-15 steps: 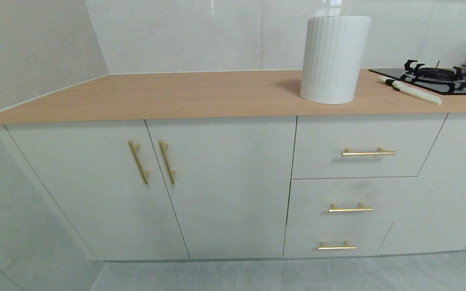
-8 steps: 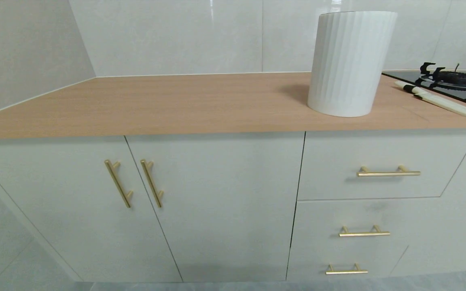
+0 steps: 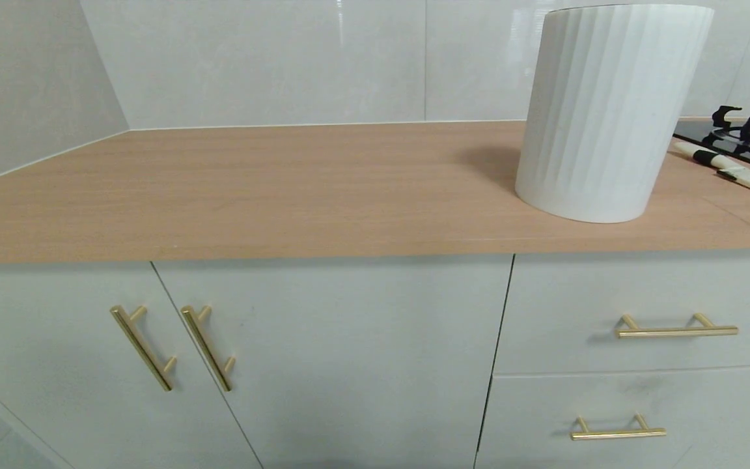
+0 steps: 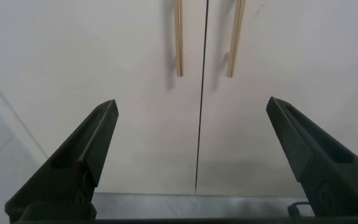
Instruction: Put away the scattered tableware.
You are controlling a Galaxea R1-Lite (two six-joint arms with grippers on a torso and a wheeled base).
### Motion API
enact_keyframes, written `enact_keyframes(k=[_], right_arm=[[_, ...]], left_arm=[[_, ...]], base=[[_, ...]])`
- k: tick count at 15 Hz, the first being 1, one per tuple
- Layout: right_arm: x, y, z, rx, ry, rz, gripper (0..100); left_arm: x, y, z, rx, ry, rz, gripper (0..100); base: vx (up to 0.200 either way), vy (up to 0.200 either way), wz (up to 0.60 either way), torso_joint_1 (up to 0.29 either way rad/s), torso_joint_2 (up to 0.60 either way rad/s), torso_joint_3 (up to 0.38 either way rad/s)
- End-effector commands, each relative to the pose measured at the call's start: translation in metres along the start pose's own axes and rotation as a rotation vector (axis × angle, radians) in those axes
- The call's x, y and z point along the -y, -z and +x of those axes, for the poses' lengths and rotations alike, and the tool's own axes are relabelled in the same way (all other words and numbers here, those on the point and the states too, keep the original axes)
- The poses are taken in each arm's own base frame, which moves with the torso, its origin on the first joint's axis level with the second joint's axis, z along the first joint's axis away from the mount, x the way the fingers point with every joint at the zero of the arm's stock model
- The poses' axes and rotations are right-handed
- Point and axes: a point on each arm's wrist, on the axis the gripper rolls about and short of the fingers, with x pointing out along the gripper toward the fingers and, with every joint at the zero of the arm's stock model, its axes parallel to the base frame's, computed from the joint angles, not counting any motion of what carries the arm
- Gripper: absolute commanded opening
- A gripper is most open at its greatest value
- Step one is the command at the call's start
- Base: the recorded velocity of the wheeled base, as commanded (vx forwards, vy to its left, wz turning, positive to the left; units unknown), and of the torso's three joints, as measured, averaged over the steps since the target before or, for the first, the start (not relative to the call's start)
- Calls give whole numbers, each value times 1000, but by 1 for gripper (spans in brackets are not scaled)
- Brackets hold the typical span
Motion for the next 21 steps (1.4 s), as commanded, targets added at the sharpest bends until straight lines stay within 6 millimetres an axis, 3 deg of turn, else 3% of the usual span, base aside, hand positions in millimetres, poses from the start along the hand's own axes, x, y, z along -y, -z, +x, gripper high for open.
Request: enact_keyframes(k=[1, 8, 21], right_arm=[[0, 0, 0, -1, -1, 0, 100], [0, 0, 0, -1, -1, 0, 100], [0, 0, 0, -3, -1, 0, 100]], left_arm=[[0, 0, 0, -1, -1, 0, 100], [0, 0, 0, -1, -1, 0, 100], [0, 0, 0, -1, -1, 0, 100]], base=[[0, 0, 0, 0, 0, 0], [0, 0, 0, 0, 0, 0], [0, -200, 0, 1, 2, 3]])
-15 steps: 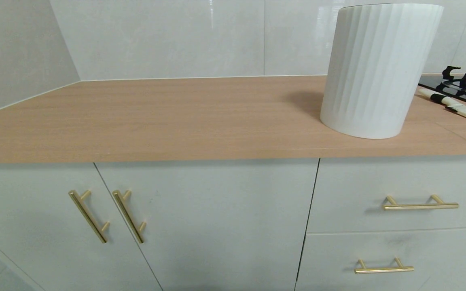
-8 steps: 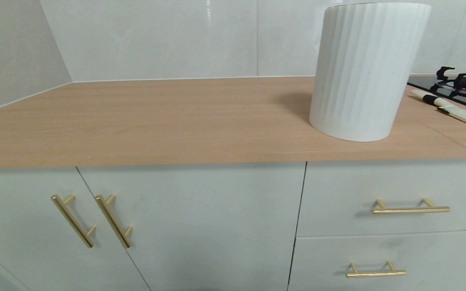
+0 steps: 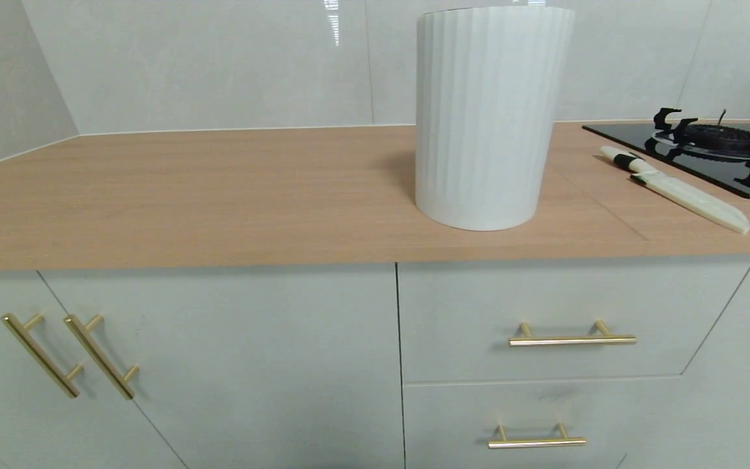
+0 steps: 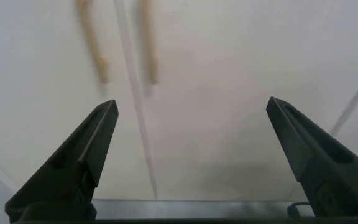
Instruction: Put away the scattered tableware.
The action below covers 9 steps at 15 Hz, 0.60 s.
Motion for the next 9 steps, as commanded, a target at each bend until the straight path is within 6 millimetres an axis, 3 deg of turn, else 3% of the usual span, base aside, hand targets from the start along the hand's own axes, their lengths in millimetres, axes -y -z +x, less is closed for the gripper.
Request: enact_keyframes(k=[1, 9], right_arm=[[0, 0, 0, 0, 0, 0, 100], [0, 0, 0, 0, 0, -1, 100]], left_arm=[[0, 0, 0, 0, -1, 0, 100], [0, 0, 0, 0, -1, 0, 100]], base=[[0, 0, 0, 0, 0, 0], [0, 0, 0, 0, 0, 0]])
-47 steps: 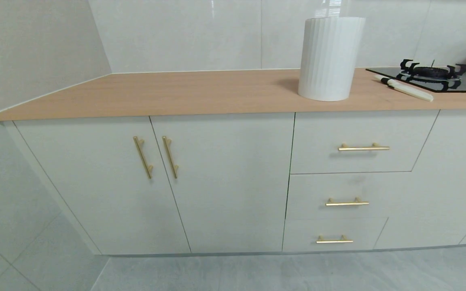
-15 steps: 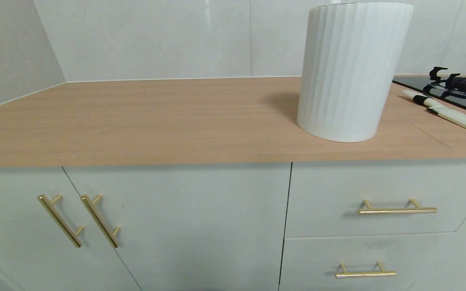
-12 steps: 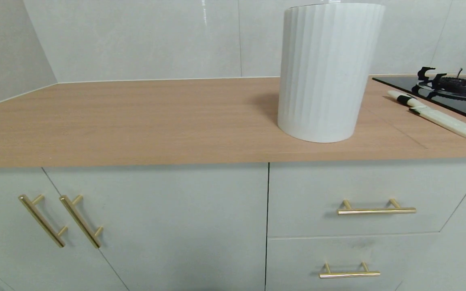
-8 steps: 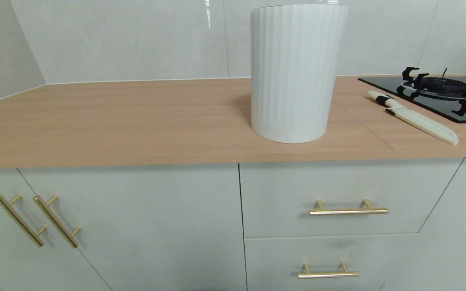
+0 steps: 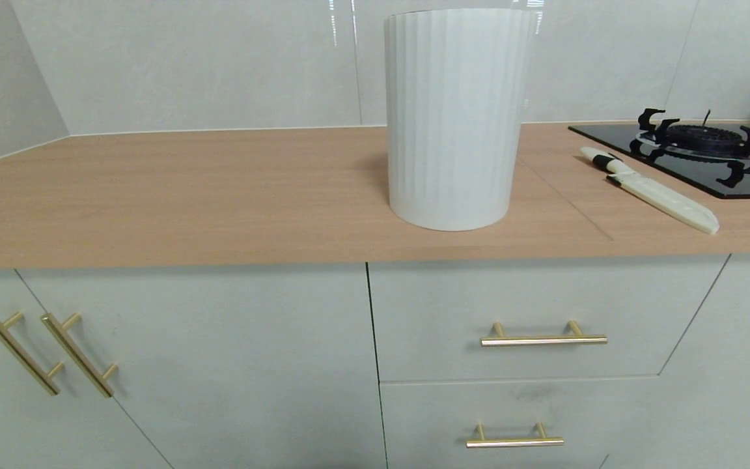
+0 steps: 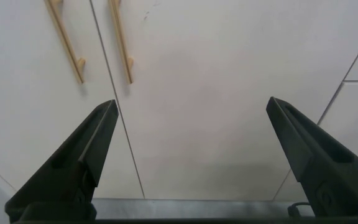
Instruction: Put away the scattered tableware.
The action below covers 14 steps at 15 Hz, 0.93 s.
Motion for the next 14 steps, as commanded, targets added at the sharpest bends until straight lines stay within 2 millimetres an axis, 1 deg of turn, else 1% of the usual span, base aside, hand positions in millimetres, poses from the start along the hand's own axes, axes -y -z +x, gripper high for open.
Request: enact_keyframes(k=[1, 4, 8, 14], right_arm=[[0, 0, 0, -1, 0, 0, 100], [0, 0, 0, -2, 0, 0, 100], [0, 0, 0, -2, 0, 0, 100], [0, 0, 0, -2, 0, 0, 100]], left_arm=[[0, 0, 0, 0, -1, 0, 100], [0, 0, 0, 0, -1, 0, 100], [0, 0, 0, 0, -1, 0, 100], [0, 0, 0, -1, -1, 0, 100]], base=[[0, 0, 0, 0, 0, 0], [0, 0, 0, 4, -22, -11], [0, 0, 0, 80, -259, -251], [0, 0, 0, 178, -517, -293]])
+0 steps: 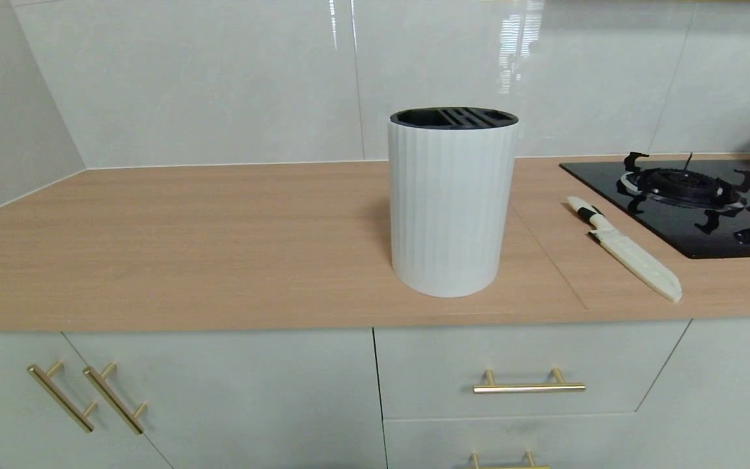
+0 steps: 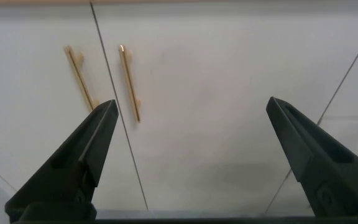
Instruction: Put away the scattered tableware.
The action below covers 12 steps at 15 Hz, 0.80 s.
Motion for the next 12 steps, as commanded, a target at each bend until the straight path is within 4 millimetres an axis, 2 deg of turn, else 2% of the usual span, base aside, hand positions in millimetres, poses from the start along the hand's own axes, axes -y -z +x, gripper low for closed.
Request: enact_keyframes(k=[1, 12], right_arm=[[0, 0, 0, -2, -1, 0, 100], [0, 0, 0, 0, -1, 0, 100]], left_arm=[[0, 0, 0, 0, 0, 0, 100], [0, 0, 0, -1, 0, 0, 100]], base=[[0, 0, 0, 183, -476, -276], [0, 0, 0, 212, -493, -284]])
